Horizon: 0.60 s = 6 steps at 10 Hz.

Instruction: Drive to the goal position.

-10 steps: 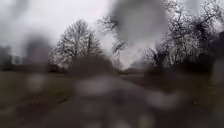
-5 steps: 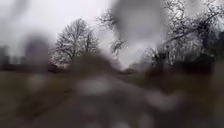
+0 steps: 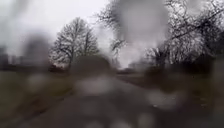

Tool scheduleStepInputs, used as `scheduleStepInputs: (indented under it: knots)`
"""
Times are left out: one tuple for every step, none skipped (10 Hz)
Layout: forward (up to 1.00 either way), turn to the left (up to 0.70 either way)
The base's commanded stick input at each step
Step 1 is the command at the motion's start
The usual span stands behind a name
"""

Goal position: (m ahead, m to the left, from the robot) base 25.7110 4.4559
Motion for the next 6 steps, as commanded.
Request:
scheduleStepInputs:
  knots:
    - [0.85,0.0]
    - [0.85,0.0]
    - [0.85,0.0]
    - [0.85,0.0]
    - [0.85,0.0]
    - [0.85,0.04]
